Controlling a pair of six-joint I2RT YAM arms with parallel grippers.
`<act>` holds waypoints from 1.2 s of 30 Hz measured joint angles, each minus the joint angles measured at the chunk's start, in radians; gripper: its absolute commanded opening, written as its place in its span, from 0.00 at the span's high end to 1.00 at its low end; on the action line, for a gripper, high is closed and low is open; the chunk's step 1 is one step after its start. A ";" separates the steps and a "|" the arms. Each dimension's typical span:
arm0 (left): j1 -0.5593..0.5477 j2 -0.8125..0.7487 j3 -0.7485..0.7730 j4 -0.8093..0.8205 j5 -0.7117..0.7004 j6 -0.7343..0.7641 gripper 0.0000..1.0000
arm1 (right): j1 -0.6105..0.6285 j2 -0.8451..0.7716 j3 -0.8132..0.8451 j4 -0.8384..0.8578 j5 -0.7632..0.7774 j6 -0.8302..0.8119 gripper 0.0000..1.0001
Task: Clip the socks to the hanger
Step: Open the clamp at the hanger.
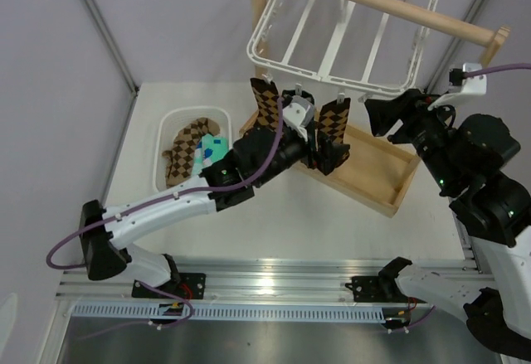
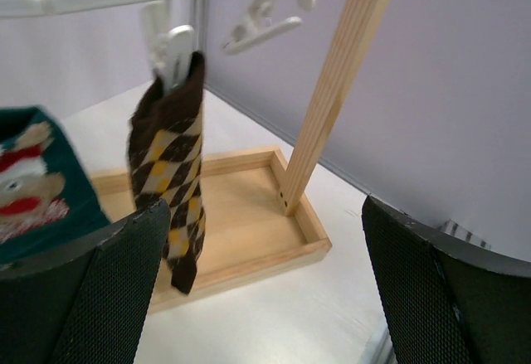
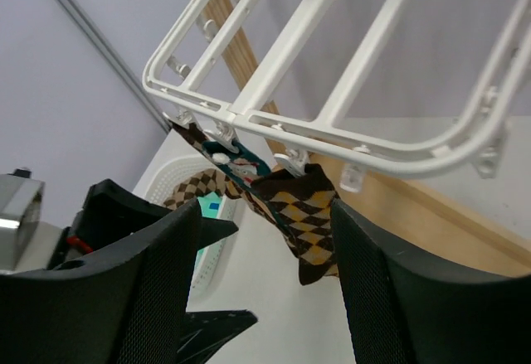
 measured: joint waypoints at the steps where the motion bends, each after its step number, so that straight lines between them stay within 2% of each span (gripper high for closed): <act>1: -0.008 0.022 0.005 0.023 -0.002 0.010 0.01 | 0.000 -0.007 0.010 -0.012 0.012 0.000 0.33; 14: -0.028 0.265 0.077 0.358 -0.103 0.160 0.01 | 0.000 -0.060 -0.046 -0.042 0.043 0.000 0.33; 28: -0.028 0.462 0.212 0.602 -0.127 0.309 0.02 | 0.000 -0.113 -0.097 0.008 0.051 0.009 0.33; 31: -0.028 0.477 0.232 0.627 -0.128 0.316 0.04 | 0.000 -0.117 -0.103 0.009 0.051 0.009 0.33; 36: -0.028 0.502 0.269 0.653 -0.132 0.316 0.15 | 0.000 -0.126 -0.107 0.009 0.048 0.008 0.33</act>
